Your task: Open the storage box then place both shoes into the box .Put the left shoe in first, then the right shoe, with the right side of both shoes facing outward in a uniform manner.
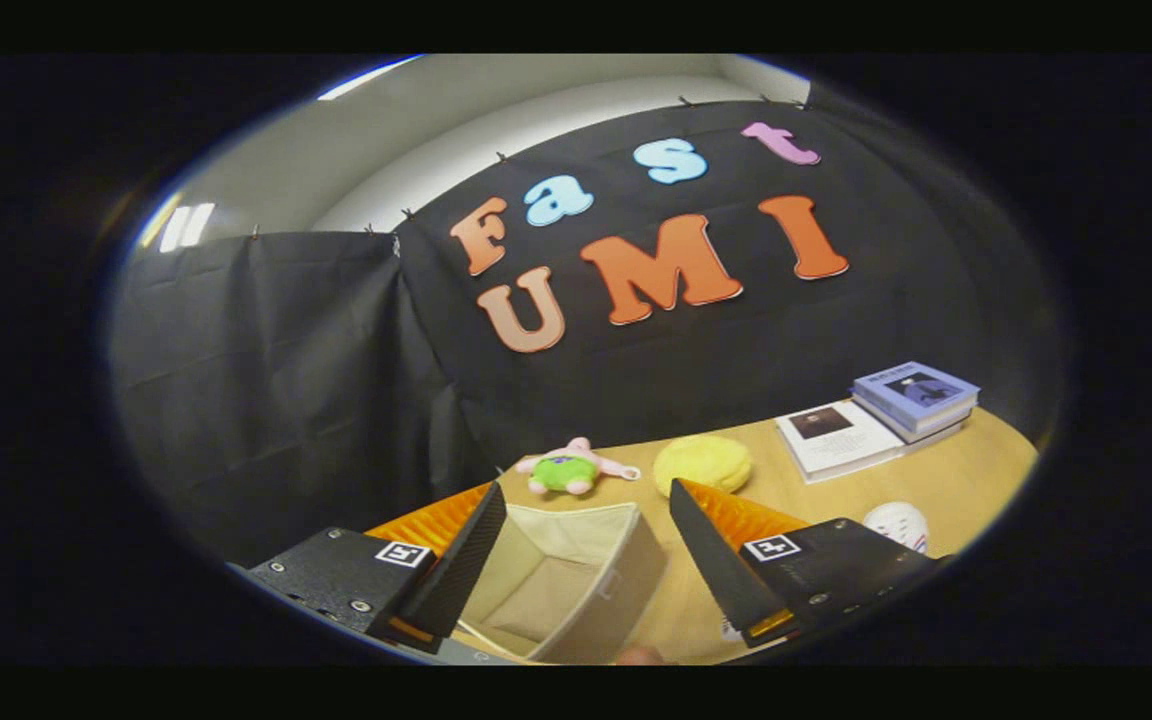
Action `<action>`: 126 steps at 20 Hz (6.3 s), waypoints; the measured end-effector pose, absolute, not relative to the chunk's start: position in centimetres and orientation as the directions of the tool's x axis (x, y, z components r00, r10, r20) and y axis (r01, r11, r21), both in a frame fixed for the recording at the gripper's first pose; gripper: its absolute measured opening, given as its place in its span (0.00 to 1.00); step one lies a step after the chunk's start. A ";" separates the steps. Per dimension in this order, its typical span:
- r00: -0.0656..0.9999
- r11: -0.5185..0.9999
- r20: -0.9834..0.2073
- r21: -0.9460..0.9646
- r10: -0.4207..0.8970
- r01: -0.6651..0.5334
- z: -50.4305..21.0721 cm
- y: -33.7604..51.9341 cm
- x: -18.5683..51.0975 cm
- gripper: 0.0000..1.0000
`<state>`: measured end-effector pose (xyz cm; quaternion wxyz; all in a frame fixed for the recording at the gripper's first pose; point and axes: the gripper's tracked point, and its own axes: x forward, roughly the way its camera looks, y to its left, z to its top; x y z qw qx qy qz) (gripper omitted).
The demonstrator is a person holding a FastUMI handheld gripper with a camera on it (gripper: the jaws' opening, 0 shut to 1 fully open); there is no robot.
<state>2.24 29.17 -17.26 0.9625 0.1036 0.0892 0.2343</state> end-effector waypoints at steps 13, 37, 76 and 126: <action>0.941 0.971 -0.237 0.056 0.240 -0.233 -26.0 20.1 5.0 0.98; 0.833 0.986 -0.534 0.008 0.146 -0.167 -40.9 17.0 4.9 0.84; 0.927 0.943 -0.298 0.307 0.226 -0.131 -21.5 25.7 4.0 0.00; 0.930 0.974 -0.312 0.173 0.193 -0.144 -21.7 26.4 1.7 0.98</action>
